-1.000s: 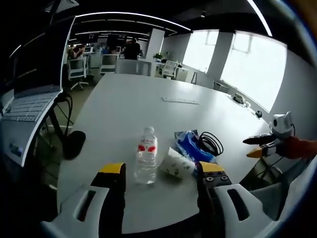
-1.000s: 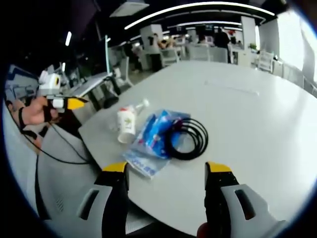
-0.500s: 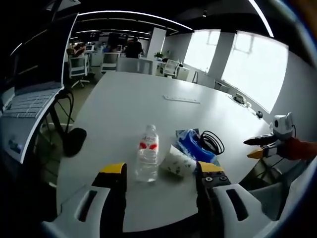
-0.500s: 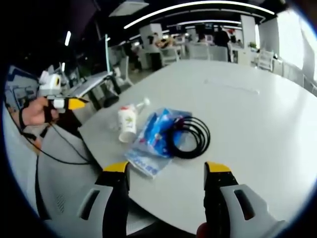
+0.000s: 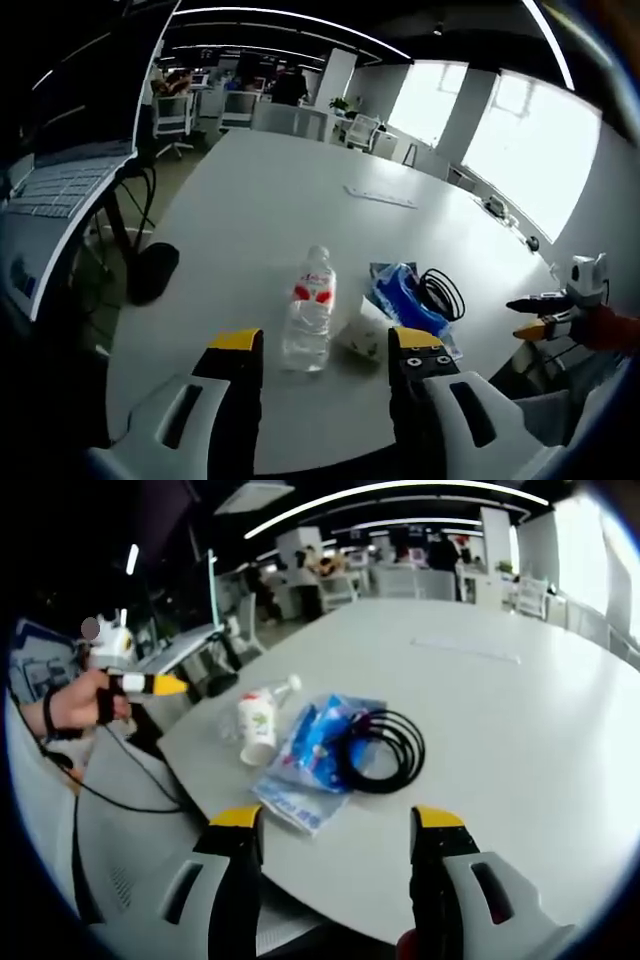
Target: Arrange the tabletop items into an orderly group along one side of the table until the central work area is clear of visible clutter.
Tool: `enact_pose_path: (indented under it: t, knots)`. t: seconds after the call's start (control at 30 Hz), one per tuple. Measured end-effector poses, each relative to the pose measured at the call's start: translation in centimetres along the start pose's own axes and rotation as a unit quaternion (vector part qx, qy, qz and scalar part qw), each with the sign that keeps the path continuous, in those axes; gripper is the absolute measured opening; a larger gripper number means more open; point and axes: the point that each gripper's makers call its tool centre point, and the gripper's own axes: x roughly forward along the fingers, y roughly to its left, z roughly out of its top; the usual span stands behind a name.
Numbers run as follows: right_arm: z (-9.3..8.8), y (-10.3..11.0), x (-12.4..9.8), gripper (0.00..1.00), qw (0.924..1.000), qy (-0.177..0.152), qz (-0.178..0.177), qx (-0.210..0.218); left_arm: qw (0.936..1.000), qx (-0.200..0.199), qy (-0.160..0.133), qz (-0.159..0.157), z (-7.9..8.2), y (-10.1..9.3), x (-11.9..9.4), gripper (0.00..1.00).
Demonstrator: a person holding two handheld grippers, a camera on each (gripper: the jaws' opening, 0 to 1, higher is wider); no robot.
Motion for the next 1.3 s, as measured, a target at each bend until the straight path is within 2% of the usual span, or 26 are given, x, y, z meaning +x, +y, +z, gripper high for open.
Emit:
enact_pose_path:
  t: [0.33, 0.7, 1.07, 1.3]
  knots:
    - [-0.1, 0.0, 0.2, 0.56, 1.0, 0.0, -0.002, 0.004, 0.9996, 0.008, 0.026, -0.008, 0.3, 0.1, 1.9, 0.5]
    - [-0.6, 0.0, 0.3, 0.56, 0.9999, 0.005, -0.002, 0.011, 0.9969, 0.014, 0.077, -0.001, 0.5, 0.9, 4.3, 0.5]
    - [-1.0, 0.2, 0.5, 0.55, 0.9998, 0.009, 0.003, 0.016, 0.9909, 0.027, 0.131, -0.002, 0.5, 0.7, 7.4, 0.49]
    - [-1.4, 0.1, 0.7, 0.55, 0.9997, 0.011, 0.004, 0.021, 0.9845, 0.039, 0.171, -0.002, 0.3, 0.6, 9.3, 0.49]
